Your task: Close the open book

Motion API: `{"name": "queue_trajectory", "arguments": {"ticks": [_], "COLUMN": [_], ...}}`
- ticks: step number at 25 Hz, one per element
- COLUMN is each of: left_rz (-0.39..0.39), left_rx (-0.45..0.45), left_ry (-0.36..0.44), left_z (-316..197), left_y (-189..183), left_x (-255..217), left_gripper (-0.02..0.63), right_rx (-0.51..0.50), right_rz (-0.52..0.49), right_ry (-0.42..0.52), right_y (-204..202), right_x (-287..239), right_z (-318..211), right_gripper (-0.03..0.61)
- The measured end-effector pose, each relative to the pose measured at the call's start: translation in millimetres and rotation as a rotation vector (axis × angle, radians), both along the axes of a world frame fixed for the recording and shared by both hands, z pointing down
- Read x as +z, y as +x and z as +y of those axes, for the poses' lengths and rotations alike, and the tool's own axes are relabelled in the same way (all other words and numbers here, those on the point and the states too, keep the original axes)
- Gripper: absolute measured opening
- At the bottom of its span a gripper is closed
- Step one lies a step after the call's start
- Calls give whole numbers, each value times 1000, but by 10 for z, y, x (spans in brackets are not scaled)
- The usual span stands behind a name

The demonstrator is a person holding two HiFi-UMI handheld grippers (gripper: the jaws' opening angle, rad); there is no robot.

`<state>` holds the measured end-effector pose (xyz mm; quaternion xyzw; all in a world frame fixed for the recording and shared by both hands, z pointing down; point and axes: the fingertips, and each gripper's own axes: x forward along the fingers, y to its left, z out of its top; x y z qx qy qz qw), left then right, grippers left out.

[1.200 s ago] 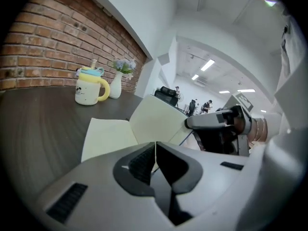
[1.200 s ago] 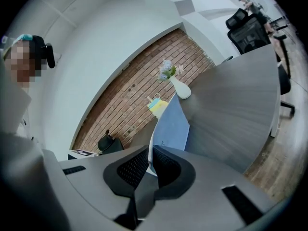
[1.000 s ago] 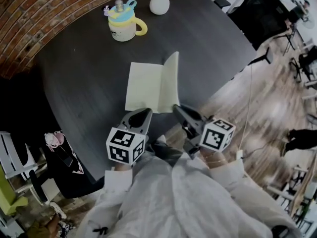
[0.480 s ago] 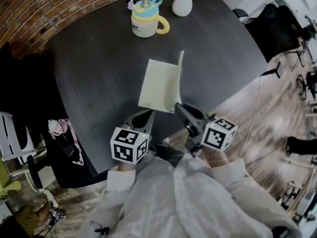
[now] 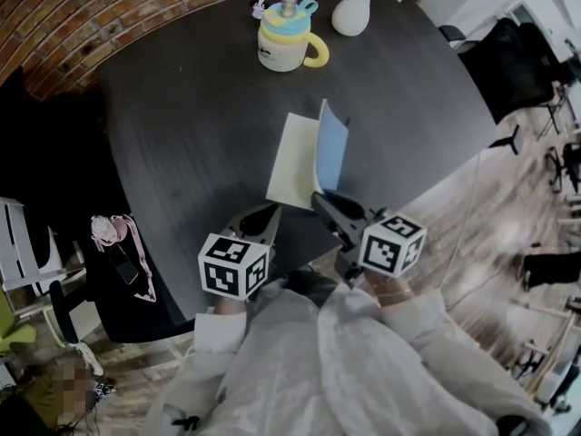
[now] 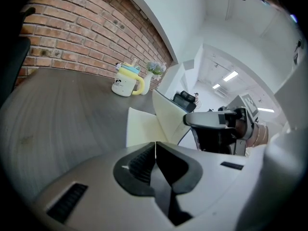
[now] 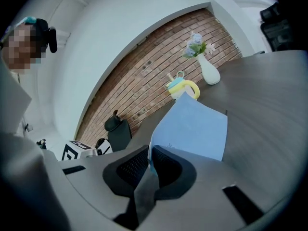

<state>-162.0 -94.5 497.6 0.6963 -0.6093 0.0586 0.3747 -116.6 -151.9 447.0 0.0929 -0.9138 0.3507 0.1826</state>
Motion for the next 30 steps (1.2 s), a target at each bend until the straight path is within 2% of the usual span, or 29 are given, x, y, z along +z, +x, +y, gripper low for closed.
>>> {"name": "queue_trajectory", "arguments": {"ticks": [15,30], "left_rz": [53,74], "left_rx": [-8,1], "left_ry": [-41,-39], "left_z": [132,9], "left_y": [-365,-418], "left_x": [154,229], "left_gripper": [11,10], "right_rx": [-75,-101], "right_rz": [111,270], "right_ry": [9,151], "right_y": [-407,-565], "right_x": [403,692], "right_z": [120,187], "right_gripper": [35,35]}}
